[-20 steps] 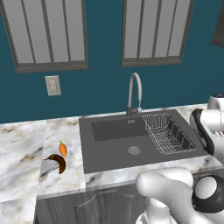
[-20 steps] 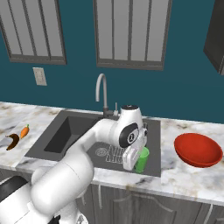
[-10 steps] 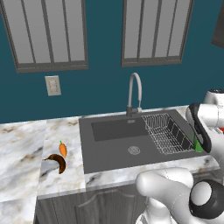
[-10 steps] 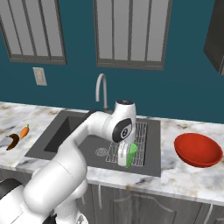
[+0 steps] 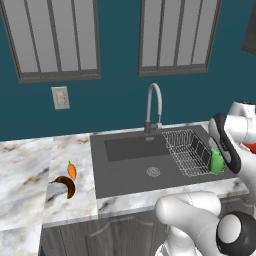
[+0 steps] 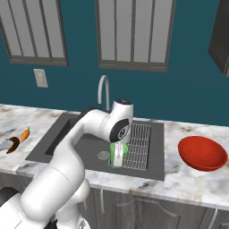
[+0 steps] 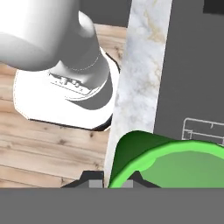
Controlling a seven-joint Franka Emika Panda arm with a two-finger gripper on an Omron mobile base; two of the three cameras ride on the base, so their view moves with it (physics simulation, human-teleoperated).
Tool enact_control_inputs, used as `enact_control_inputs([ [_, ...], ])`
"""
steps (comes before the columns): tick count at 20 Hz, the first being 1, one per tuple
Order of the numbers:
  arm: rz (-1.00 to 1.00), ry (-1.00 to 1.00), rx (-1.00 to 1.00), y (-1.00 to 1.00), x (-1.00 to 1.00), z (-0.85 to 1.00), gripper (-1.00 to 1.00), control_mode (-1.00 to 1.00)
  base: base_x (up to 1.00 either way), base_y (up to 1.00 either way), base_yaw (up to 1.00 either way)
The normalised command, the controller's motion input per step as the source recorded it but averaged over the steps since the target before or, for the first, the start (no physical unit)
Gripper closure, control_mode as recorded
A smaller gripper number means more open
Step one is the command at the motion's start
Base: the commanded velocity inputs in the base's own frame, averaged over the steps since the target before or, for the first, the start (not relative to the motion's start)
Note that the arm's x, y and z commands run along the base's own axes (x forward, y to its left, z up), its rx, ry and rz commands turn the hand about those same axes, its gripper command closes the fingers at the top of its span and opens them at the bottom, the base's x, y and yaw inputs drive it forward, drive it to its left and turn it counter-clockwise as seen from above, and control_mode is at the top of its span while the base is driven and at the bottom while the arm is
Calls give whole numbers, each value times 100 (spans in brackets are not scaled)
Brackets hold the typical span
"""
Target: Remove the carrot and banana from the sink. Then move the bowl and cup from the counter to the sink for washing.
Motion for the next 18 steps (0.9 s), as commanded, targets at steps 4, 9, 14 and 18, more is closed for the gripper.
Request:
enact_control_inputs([
  [4,3,0,2,43,0,3,100,-100,0,0,0],
  [9,0,0,1,43,0,1,100,-100,0,0,0],
  [14,0,0,0,46,0,0,100,-100,0,0,0],
  [18,0,0,0,50,0,0,100,-100,0,0,0],
])
